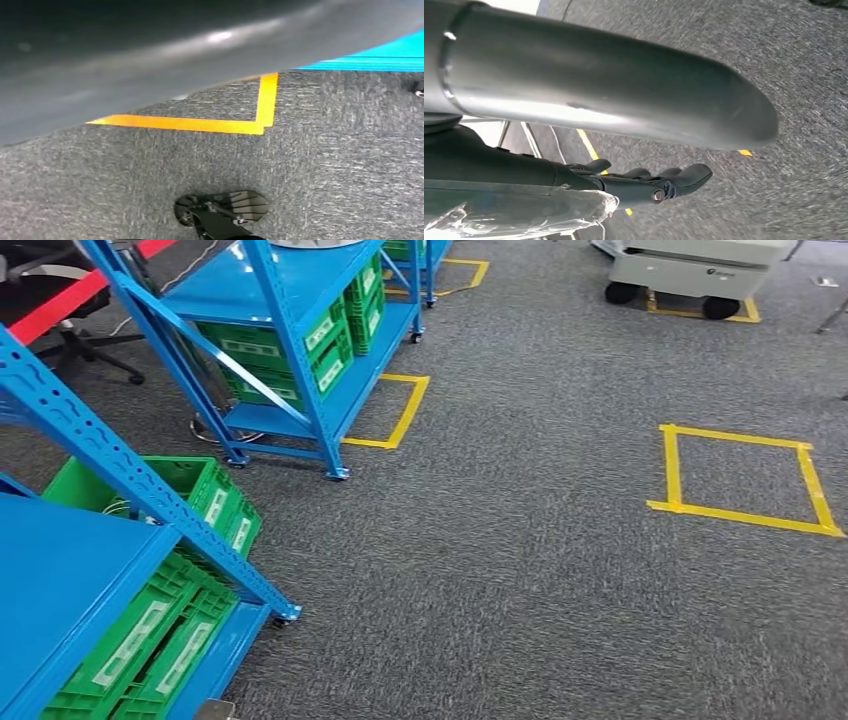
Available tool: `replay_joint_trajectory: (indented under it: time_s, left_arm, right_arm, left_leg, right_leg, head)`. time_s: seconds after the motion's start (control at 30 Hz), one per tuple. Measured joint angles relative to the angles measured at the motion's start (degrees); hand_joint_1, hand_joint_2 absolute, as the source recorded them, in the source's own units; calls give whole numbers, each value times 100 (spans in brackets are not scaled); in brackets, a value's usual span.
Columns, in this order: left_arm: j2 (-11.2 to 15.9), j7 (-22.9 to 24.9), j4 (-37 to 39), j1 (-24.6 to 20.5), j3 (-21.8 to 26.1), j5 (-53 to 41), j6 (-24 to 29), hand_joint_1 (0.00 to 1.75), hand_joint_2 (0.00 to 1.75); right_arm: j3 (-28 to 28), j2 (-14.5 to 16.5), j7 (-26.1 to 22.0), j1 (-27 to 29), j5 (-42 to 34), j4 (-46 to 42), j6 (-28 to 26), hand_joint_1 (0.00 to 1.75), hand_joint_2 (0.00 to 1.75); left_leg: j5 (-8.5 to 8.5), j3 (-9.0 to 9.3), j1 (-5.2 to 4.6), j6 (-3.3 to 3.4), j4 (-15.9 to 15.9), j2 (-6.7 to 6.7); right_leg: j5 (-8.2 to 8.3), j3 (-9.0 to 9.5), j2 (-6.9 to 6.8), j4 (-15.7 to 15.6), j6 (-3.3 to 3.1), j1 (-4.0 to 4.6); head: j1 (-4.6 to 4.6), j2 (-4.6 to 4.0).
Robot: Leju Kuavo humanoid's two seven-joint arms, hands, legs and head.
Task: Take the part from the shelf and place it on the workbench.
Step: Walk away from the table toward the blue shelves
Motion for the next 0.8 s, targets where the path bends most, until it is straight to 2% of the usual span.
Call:
replay_joint_trajectory:
  time_s: [0.03,0.07,0.1,0.13,0.17,0.2,0.23,0.27,0.3,0.37,0.4,0.43,0.47,0.5,0.53,0.57,0.6,0.63,0.67,0.7,0.73,0.8]
  left_arm:
    - [-1,0,0,5,0,0,0,0,0]
    - [-2,0,0,10,0,0,-1,0,0]
    - [-3,0,0,15,0,1,-2,0,0]
    - [0,0,0,12,0,2,-4,0,0]
    - [2,0,0,4,0,4,-6,0,0]
    - [6,0,0,-4,0,5,-7,0,0]
    - [9,0,1,-7,0,7,-7,0,0]
    - [11,0,1,-2,0,8,-6,0,0]
    - [15,0,2,9,0,9,-5,0,0]
    - [23,-1,2,14,0,13,-2,0,0]
    - [24,-2,2,4,0,14,-1,0,0]
    - [20,-2,2,-10,-1,15,-1,0,0]
    - [16,-2,3,-19,-1,15,0,0,0]
    - [12,-2,3,-17,-2,15,3,0,0]
    - [9,-2,4,-7,-2,15,9,0,0]
    - [9,-2,4,3,-2,15,15,0,0]
    - [12,-2,4,9,-2,15,22,0,0]
    - [17,-2,4,7,-2,15,27,0,0]
    - [22,-2,4,-5,-3,15,29,0,0]
    - [26,-3,4,-18,-3,16,32,0,0]
    - [30,-4,4,-23,-4,16,33,0,0]
    - [31,-7,4,-6,-4,17,35,0,0]
  right_arm:
    - [7,-1,2,9,1,3,2,0,0]
    - [11,-3,1,17,1,5,6,0,0]
    - [14,-4,-4,22,2,5,11,0,0]
    - [15,-5,-10,24,3,13,20,0,0]
    - [17,-5,-24,22,5,19,27,0,0]
    - [20,-4,-36,19,9,26,32,0,0]
    - [24,-4,-44,16,17,32,35,0,0]
    - [31,-4,-49,15,28,32,32,0,0]
    - [40,-6,-48,16,42,32,27,0,0]
    - [56,-11,-45,21,66,32,12,0,0]
    - [61,-13,-45,25,73,32,7,0,0]
    - [64,-14,-45,29,78,33,3,0,0]
    - [69,-14,-45,34,86,33,3,0,0]
    - [76,-14,-44,35,92,34,3,0,0]
    - [85,-15,-43,33,101,34,3,0,0]
    - [95,-14,-42,28,112,34,3,0,0]
    - [107,-14,-41,22,124,34,2,0,0]
    - [122,-13,-40,18,140,34,2,0,0]
    - [138,-13,-39,19,157,34,0,0,0]
    - [153,-13,-38,16,173,34,-1,0,0]
    - [170,-13,-37,10,188,34,-3,0,0]
    - [200,-13,-37,-17,213,34,-7,0,0]
  left_leg:
    - [-5,9,6,-9,4,-84]
    - [-14,23,18,-25,11,-170]
    - [-31,34,30,-52,25,-252]
    - [-49,33,34,-88,51,-327]
    - [-61,20,37,-123,79,-397]
    - [-64,-4,40,-161,100,-459]
    - [-55,-30,45,-194,114,-523]
    - [-44,-51,57,-222,116,-588]
    - [-51,-67,64,-250,133,-563]
    - [-205,-194,56,-298,379,-300]
    - [-361,-336,52,-318,668,-113]
    - [-540,-532,54,-335,1049,7]
    - [-686,-730,61,-344,1429,61]
    - [-744,-867,65,-345,1688,81]
    - [-697,-912,67,-336,1759,89]
    - [-543,-838,65,-315,1600,102]
    - [-330,-668,52,-279,1263,152]
    - [-158,-468,20,-236,875,277]
    - [-53,-293,-18,-192,535,405]
    - [-18,-183,-55,-157,318,510]
    - [-40,-141,-83,-135,223,559]
    - [-36,-126,-75,-100,158,452]
  right_leg:
    - [113,-35,8,-22,16,-12]
    - [332,42,30,-273,33,-31]
    - [577,194,113,-670,52,-59]
    - [746,356,271,-1056,70,-88]
    - [839,492,410,-1337,65,-111]
    - [849,567,515,-1478,47,-122]
    - [818,596,544,-1499,13,-115]
    - [819,610,478,-1497,-34,-109]
    - [824,617,405,-1504,-76,-106]
    - [829,639,250,-1524,-166,-103]
    - [824,647,162,-1529,-204,-93]
    - [812,650,72,-1530,-230,-79]
    - [800,653,-24,-1530,-244,-65]
    - [788,660,-114,-1530,-253,-55]
    - [775,670,-196,-1530,-256,-46]
    - [760,688,-270,-1530,-256,-38]
    - [741,713,-341,-1531,-252,-31]
    - [719,735,-407,-1532,-241,-23]
    - [690,746,-471,-1531,-217,-10]
    - [665,754,-537,-1537,-191,1]
    - [645,763,-603,-1550,-165,11]
    - [616,825,-706,-1586,-119,18]
  head:
    - [1,0]
    - [1,0]
    - [3,0]
    - [10,0]
    - [13,0]
    - [18,0]
    - [17,0]
    - [13,0]
    - [12,0]
    - [-21,0]
    - [-37,0]
    - [-51,0]
    - [-53,0]
    - [-52,0]
    - [-53,0]
    - [-54,0]
    - [-53,0]
    - [-52,0]
    - [-54,0]
    - [-51,0]
    - [-53,0]
    - [-51,0]
